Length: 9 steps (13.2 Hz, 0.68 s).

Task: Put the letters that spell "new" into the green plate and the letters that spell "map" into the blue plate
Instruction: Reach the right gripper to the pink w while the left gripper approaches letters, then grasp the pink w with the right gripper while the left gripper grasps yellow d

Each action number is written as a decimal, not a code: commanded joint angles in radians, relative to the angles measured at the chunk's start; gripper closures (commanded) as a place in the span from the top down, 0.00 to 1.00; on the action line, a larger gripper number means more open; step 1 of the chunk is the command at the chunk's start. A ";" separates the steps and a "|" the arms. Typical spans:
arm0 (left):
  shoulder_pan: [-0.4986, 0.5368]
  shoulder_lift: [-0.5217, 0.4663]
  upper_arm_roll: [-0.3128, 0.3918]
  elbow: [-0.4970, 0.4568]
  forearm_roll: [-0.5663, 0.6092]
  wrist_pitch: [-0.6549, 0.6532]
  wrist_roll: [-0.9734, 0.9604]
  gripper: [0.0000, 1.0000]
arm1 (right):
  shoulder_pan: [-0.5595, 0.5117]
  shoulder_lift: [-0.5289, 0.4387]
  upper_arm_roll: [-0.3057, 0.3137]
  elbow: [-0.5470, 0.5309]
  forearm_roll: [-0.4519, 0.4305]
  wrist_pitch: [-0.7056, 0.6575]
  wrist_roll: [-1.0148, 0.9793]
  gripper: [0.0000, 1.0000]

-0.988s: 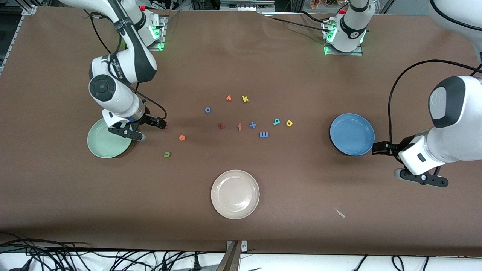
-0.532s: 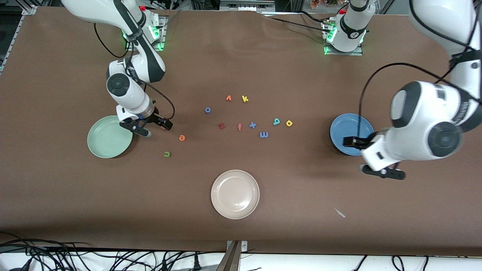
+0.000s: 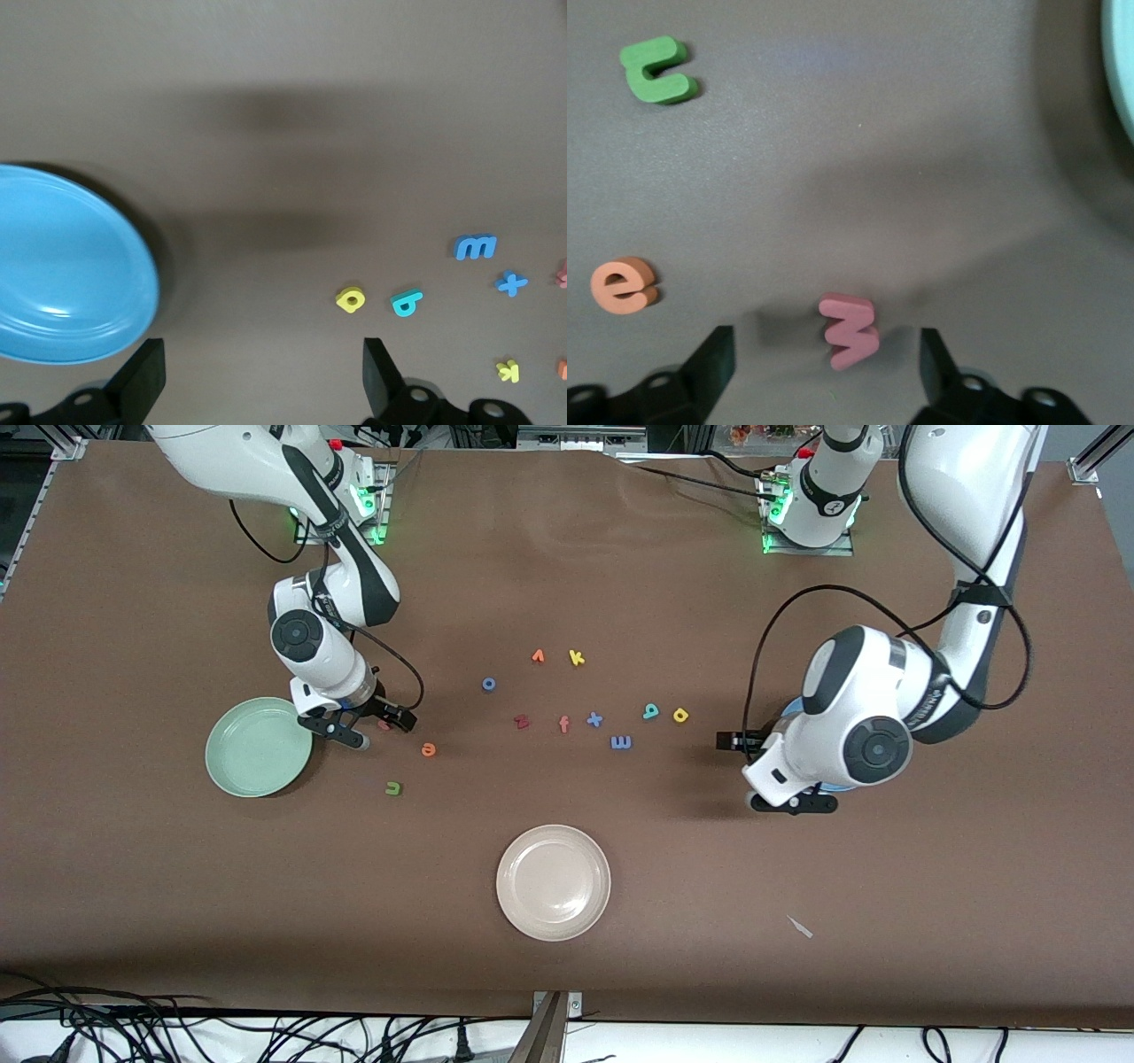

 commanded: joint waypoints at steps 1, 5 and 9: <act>0.016 -0.057 -0.042 -0.190 -0.027 0.132 -0.043 0.96 | -0.003 0.012 0.005 0.002 0.013 0.015 -0.005 0.75; 0.014 -0.091 -0.102 -0.425 -0.027 0.425 -0.105 0.96 | -0.005 0.018 0.004 0.002 0.013 0.014 -0.007 0.51; 0.003 -0.089 -0.138 -0.513 -0.024 0.545 -0.162 0.91 | -0.005 0.021 0.004 0.002 0.013 0.008 -0.012 0.22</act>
